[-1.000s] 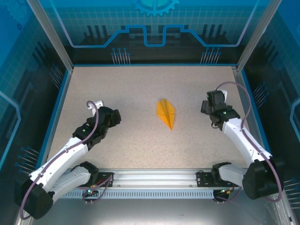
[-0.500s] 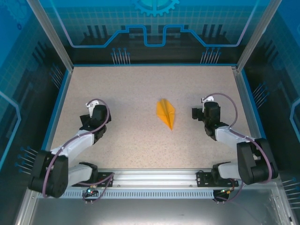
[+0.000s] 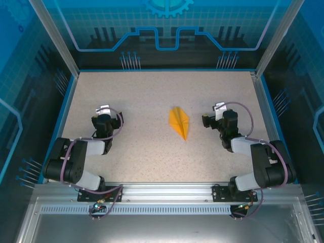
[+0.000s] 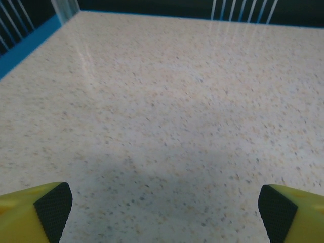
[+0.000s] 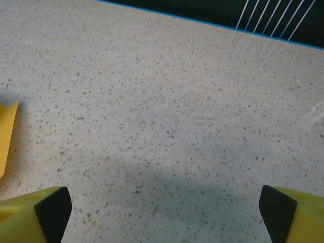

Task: Fold a paper plane with a square sheet of paper (pick it up from the middle)
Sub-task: Reset both arms

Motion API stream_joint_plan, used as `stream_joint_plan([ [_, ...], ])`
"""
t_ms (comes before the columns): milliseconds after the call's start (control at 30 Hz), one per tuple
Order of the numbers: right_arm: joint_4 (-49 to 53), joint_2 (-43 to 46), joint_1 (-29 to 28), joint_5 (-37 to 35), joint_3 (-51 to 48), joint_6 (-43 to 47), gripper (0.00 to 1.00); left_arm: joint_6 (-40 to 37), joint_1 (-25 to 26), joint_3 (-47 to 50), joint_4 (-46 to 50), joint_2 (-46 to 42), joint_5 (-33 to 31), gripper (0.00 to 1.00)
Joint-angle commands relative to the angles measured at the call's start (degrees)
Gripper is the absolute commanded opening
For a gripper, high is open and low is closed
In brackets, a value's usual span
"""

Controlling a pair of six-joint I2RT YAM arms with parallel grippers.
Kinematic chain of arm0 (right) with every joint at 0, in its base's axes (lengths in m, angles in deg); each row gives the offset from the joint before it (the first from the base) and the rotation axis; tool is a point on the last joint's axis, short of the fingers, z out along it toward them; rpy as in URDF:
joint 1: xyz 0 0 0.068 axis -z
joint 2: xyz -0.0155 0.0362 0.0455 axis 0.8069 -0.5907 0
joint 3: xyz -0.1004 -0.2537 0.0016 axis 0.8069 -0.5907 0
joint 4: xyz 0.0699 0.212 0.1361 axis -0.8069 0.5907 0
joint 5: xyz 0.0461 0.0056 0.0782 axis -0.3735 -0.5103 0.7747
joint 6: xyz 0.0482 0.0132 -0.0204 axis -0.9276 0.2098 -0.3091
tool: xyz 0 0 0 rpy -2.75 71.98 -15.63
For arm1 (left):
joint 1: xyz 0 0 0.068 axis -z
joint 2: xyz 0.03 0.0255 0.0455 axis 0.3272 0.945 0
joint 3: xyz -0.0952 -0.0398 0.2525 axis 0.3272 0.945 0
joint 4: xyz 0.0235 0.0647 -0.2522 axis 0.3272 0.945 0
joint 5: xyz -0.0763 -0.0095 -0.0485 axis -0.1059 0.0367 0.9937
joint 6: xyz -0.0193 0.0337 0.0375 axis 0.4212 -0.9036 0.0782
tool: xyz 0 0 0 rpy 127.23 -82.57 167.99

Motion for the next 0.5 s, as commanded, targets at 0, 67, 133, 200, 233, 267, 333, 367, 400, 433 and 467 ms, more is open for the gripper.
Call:
stream_joint_plan([
  [0, -4.7, -1.4, 1.5, -1.4, -0.2, -1.7, 1.0, -0.8, -1.3, -0.8, -4.3, 1.4, 5.6, 0.98],
  [67, -10.5, -4.5, 2.7, -2.8, -1.6, -3.3, 0.99, -0.3, -1.7, -0.8, -3.6, 1.1, 5.9, 0.98],
  [133, -7.6, -3.5, 2.3, -3.3, -1.5, -3.6, 1.0, -0.2, -1.7, -0.9, -3.2, 1.1, 5.9, 0.98],
  [200, -8.0, -3.6, 2.4, -3.4, -1.4, -3.6, 0.99, -0.3, -1.7, -0.9, -3.3, 1.0, 5.9, 0.99],
  [233, -9.3, -3.9, 2.7, -3.6, -1.5, -3.8, 0.99, -0.4, -1.7, -0.8, -3.4, 1.0, 5.8, 0.98],
  [267, -8.4, -3.6, 2.6, -5.3, -1.4, -4.7, 0.99, -0.4, -1.7, -0.8, -3.4, 1.0, 5.8, 0.99],
  [333, -9.3, -3.6, 1.7, -10.3, -1.8, -5.8, 0.99, -0.4, -1.6, -0.9, -3.4, 1.0, 5.8, 0.98],
  [367, -9.5, -3.7, 1.7, -10.4, -1.9, -5.8, 0.99, -0.4, -1.6, -0.9, -3.3, 1.0, 5.8, 0.98],
  [400, -9.5, -3.6, 1.7, -10.4, -1.9, -5.8, 0.99, -0.4, -1.6, -0.9, -3.3, 1.0, 5.8, 0.99],
  [433, -9.6, -3.6, 1.7, -10.4, -2.0, -5.8, 0.99, -0.4, -1.6, -0.9, -3.4, 1.0, 5.8, 0.99],
  [467, -9.6, -3.6, 1.7, -10.3, -2.0, -5.7, 0.99, -0.4, -1.6, -0.9, -3.3, 1.0, 5.8, 0.99],
])
